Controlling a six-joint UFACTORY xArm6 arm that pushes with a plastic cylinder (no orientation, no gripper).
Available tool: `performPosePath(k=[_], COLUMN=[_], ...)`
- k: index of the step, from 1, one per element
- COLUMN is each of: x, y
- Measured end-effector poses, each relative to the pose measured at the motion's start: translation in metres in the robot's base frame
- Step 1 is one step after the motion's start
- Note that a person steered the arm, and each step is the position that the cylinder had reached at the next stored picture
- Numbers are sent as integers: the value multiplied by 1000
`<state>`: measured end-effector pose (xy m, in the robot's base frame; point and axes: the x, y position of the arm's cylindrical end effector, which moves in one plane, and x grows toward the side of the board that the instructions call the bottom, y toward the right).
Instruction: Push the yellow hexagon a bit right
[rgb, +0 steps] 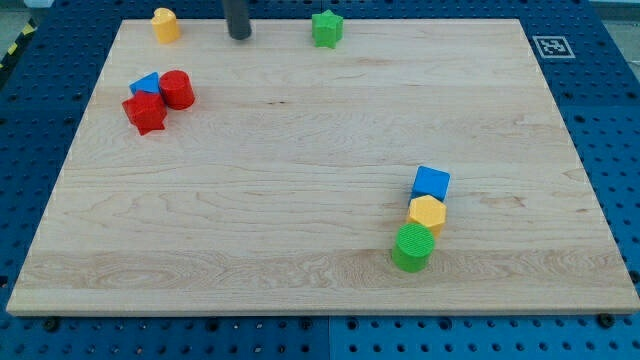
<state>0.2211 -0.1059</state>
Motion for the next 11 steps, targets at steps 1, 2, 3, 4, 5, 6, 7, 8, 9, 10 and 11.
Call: performPosePath(k=[1,2,3,4,5,6,7,8,9,10,11], x=[37,114,160,160,200,259,295,295,302,313,310], y=[34,55,55,55,58,75,98,105,137,172,210])
